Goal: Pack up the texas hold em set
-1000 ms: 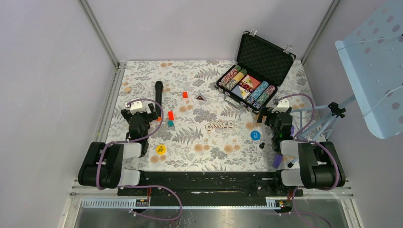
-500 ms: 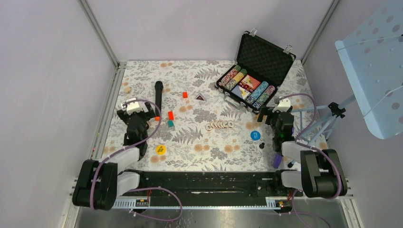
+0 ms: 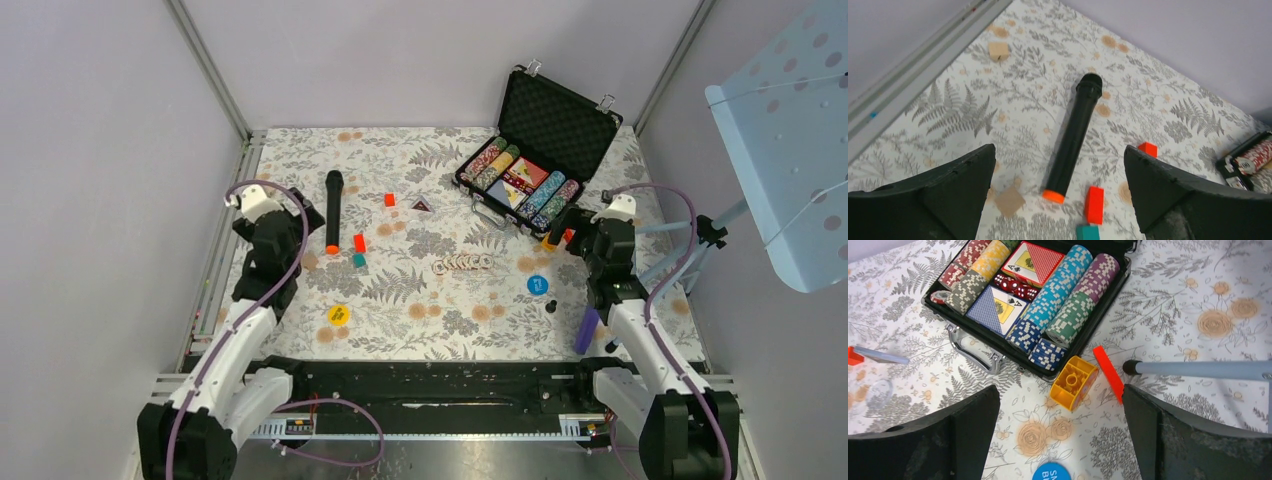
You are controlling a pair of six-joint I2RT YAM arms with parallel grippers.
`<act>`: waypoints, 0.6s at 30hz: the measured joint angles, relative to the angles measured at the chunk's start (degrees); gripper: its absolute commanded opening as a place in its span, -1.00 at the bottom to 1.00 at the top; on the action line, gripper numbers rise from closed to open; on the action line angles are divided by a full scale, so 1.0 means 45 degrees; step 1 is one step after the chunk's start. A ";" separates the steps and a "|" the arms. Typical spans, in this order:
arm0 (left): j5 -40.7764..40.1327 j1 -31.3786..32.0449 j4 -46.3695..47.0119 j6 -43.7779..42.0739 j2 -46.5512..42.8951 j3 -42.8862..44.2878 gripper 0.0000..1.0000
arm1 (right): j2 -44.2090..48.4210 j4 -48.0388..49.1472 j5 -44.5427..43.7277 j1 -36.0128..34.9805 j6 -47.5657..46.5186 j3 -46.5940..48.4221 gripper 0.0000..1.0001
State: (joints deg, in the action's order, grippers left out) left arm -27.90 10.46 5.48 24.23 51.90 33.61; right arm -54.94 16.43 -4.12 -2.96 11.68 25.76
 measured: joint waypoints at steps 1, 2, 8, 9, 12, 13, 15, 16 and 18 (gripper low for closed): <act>0.0087 0.0000 -0.0811 0.0393 -0.0282 0.0175 0.98 | 0.0165 -0.0539 -0.0039 0.0000 0.0223 0.0194 0.97; 0.0160 0.0000 -0.1404 0.0651 -0.0476 0.0291 0.98 | 0.0306 -0.1030 -0.0078 0.0000 0.0432 0.0389 0.97; 0.0782 0.0000 -0.4935 0.2118 -0.1399 0.1132 0.98 | 0.0651 -0.3784 -0.0146 0.0000 0.1622 0.1389 0.97; 0.0952 0.0000 -0.5425 0.2293 -0.1477 0.1331 0.98 | 0.0607 -0.4051 -0.0092 0.0000 0.1734 0.1501 0.97; 0.1540 0.0000 -0.6499 0.2565 -0.1564 0.1933 0.98 | 0.0364 -0.4634 0.0423 0.0005 0.1909 0.1681 0.97; 0.1744 0.0000 -0.6902 0.2633 -0.1564 0.2186 0.98 | 0.0272 -0.4765 0.0602 0.0000 0.1948 0.1710 0.97; 0.2098 0.0000 -0.7470 0.2637 -0.1569 0.2618 0.98 | -0.0010 -0.5090 0.0928 0.0000 0.1957 0.1836 0.97; 0.2210 0.0000 -0.7684 0.2613 -0.1574 0.2788 0.98 | -0.0151 -0.5285 0.1039 0.0000 0.1957 0.1953 0.97; 0.2409 0.0000 -0.8097 0.2448 -0.1598 0.3079 0.98 | -0.0398 -0.5615 0.1175 0.0005 0.1933 0.2200 0.96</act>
State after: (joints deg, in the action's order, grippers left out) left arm -17.06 10.46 -30.96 35.24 44.71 47.46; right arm -56.73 -8.84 1.17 -2.94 20.38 35.66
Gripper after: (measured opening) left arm 0.989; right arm 0.986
